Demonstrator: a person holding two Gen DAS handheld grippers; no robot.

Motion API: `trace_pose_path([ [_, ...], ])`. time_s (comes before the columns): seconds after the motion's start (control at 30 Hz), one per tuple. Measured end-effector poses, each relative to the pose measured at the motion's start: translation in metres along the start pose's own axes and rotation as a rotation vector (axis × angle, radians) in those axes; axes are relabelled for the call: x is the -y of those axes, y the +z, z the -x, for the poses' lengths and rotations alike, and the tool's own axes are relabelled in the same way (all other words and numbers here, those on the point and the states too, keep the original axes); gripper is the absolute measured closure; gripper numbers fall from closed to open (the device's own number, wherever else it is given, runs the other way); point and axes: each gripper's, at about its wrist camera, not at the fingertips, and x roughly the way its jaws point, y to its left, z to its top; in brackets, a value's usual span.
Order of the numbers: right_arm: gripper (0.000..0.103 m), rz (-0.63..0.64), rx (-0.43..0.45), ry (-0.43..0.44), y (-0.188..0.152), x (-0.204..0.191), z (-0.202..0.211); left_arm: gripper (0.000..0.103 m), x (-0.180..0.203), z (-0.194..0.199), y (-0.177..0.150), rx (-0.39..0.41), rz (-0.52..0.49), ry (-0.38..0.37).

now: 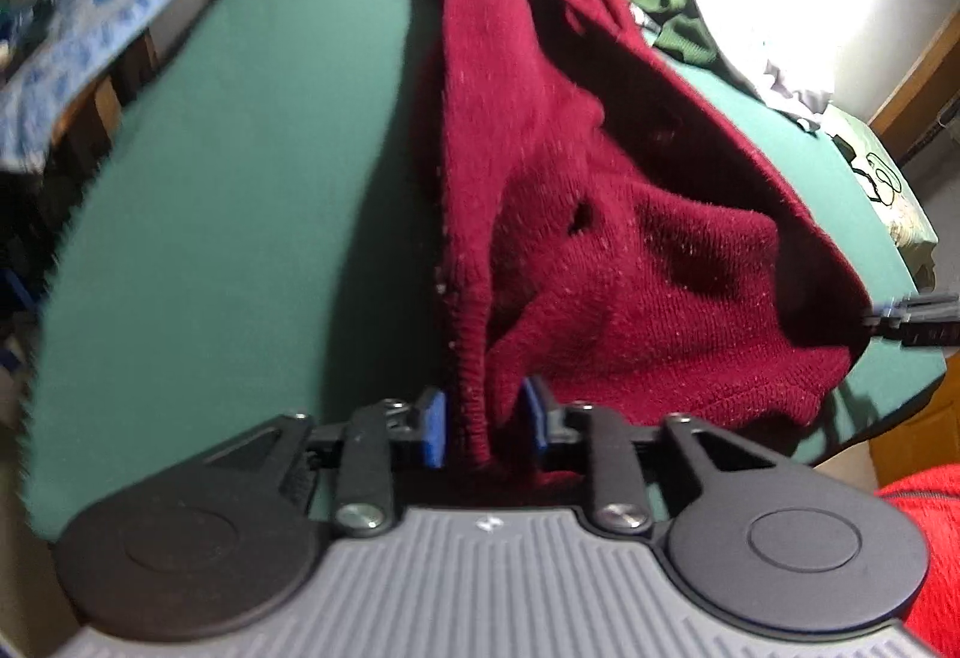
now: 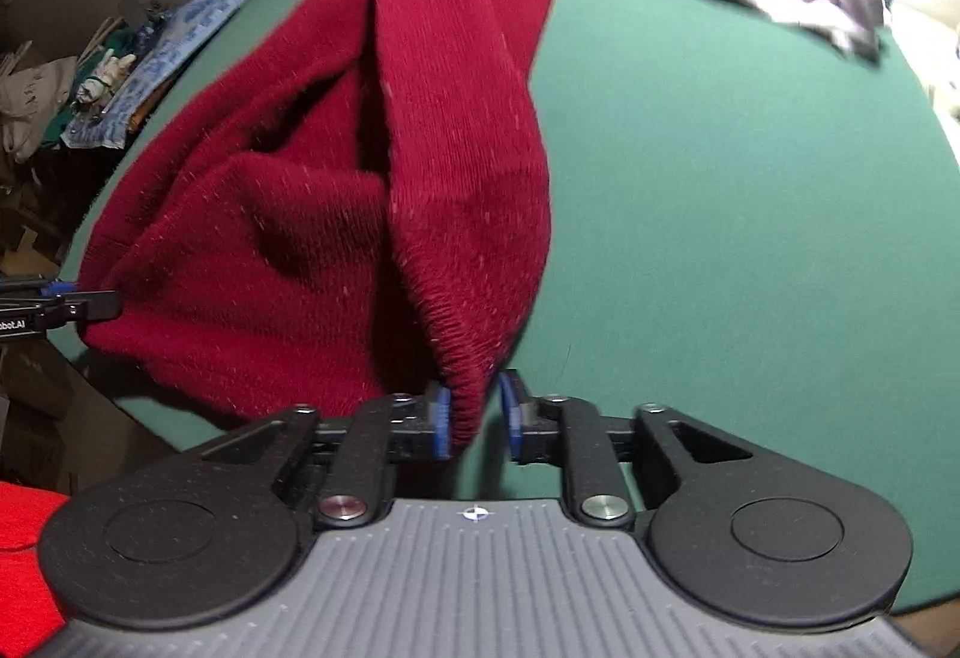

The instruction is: Fold clothes

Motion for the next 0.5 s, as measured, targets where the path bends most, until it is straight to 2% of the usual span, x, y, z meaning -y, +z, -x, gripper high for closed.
trace_pose_path([
  [0.07, 0.060, 0.041, 0.073, -0.008, 0.014, -0.005, 0.007, 0.045, -0.012, 0.012, 0.007, 0.045, 0.001, 0.001],
  [0.1, 0.060, 0.061, 0.109, -0.011, 0.021, -0.007, 0.011, 0.042, -0.018, 0.019, 0.010, 0.068, 0.003, 0.000],
  [0.17, 0.060, 0.102, 0.182, -0.019, 0.035, -0.012, 0.018, 0.037, -0.022, 0.006, 0.027, 0.080, 0.013, -0.009],
  [0.23, 0.060, 0.140, 0.233, -0.040, 0.051, -0.019, 0.011, 0.037, -0.025, -0.011, 0.045, 0.086, 0.025, -0.019],
  [0.33, 0.060, 0.197, 0.272, -0.075, 0.075, -0.036, -0.015, 0.033, -0.030, -0.035, 0.073, 0.097, 0.042, -0.034],
  [0.43, 0.055, 0.266, 0.289, -0.101, 0.094, -0.055, -0.045, 0.020, -0.018, -0.070, 0.091, 0.060, 0.062, -0.080],
  [0.47, 0.050, 0.301, 0.290, -0.134, 0.101, -0.062, -0.056, 0.017, -0.014, -0.080, 0.097, 0.053, 0.064, -0.095],
  [0.5, 0.049, 0.336, 0.288, -0.179, 0.108, -0.069, -0.067, 0.017, -0.012, -0.084, 0.099, 0.052, 0.060, -0.096],
])
